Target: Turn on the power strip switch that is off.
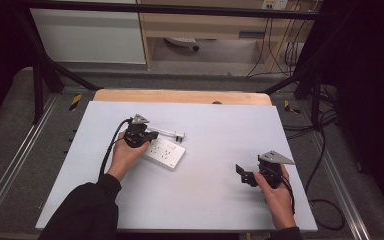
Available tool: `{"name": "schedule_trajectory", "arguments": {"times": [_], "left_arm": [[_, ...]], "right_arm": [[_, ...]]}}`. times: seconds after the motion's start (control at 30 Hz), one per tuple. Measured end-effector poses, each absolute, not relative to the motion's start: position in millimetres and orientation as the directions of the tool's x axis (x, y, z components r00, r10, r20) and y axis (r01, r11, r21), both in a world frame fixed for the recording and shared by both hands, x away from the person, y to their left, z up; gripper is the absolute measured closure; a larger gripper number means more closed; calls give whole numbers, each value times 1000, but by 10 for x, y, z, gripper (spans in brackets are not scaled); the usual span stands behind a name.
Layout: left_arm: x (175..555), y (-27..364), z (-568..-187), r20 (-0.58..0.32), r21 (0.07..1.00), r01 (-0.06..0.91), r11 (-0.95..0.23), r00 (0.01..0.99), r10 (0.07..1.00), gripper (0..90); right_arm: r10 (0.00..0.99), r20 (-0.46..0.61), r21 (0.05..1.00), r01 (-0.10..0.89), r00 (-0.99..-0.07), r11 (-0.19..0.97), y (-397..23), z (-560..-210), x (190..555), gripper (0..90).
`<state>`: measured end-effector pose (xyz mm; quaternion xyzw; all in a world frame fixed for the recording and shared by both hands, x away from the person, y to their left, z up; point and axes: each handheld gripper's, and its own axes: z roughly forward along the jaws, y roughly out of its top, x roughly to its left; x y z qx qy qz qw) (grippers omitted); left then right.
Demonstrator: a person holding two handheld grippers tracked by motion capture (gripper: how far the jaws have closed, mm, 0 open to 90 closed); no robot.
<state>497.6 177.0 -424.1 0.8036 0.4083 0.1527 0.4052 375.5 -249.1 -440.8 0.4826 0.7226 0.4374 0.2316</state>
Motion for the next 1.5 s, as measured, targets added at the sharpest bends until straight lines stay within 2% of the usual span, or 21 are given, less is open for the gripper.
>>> {"name": "schedule_trajectory", "arguments": {"times": [1.5], "left_arm": [[4928, 1685, -4351, -73, 801, 507, -320, 612, 787, 900]], "right_arm": [[900, 88, 859, 490, -426, 148, -2507, -4399, 3751, 37]]}}
